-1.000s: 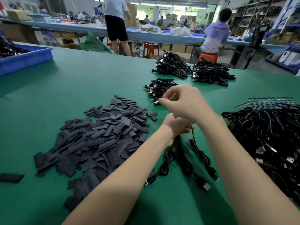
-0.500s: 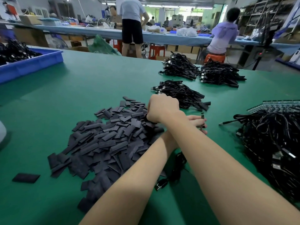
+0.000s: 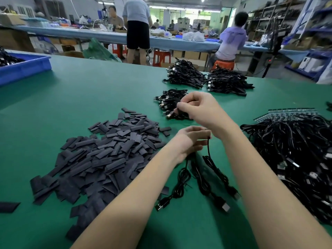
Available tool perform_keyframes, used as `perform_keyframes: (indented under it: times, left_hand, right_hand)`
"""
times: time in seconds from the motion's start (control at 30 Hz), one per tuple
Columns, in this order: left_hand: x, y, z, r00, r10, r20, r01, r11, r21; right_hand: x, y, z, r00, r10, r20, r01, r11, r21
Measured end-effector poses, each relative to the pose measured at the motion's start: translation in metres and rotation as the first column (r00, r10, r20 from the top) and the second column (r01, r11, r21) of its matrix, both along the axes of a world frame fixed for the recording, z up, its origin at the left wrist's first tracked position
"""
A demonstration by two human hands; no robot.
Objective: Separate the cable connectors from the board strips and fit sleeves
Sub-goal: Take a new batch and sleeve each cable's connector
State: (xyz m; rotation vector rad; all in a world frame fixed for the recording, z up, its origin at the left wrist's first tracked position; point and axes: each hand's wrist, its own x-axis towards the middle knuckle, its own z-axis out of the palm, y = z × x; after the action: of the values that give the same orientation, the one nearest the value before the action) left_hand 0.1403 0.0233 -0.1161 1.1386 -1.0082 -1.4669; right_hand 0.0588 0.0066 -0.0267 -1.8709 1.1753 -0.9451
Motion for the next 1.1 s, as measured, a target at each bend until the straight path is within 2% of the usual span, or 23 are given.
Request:
perform_keyframes:
  times: [0.03,0.1,0.2,0.3,0.67,1.0,1.1]
  left_hand:
    - [-0.003,-0.003,-0.001,1.0,0.0,-0.027,0.0,1.0,0.015]
    - [-0.005,-0.003,0.0,0.998,-0.015,-0.055,0.017,0.999,0.033]
    - [-0.007,-0.004,0.002,0.998,-0.056,-0.034,0.057,0.998,0.023]
    - [-0.005,-0.002,0.002,0.995,-0.1,-0.006,0.1,0.995,0.024]
    - [-0.002,0.003,0.008,0.985,-0.172,-0.008,0.172,0.985,0.001]
    - [-0.001,0.006,0.012,0.975,-0.22,-0.039,0.218,0.975,-0.041]
    - [0.002,0.005,0.012,0.97,-0.243,-0.025,0.241,0.969,-0.058]
  right_hand:
    - [-0.019,-0.001,-0.002,0.991,-0.012,0.134,0.004,0.998,0.055]
    - [-0.053,-0.002,-0.012,0.95,-0.086,0.299,0.041,0.987,0.154]
    - [-0.085,-0.003,-0.037,0.857,-0.224,0.465,0.099,0.956,0.278]
    - [-0.095,-0.003,-0.058,0.757,-0.262,0.599,0.054,0.938,0.342]
    - [-0.09,-0.008,-0.073,0.667,-0.261,0.698,-0.015,0.932,0.363]
    - [-0.084,-0.007,-0.08,0.66,-0.186,0.728,-0.123,0.929,0.349]
    - [-0.086,-0.008,-0.082,0.657,-0.124,0.744,-0.209,0.918,0.337]
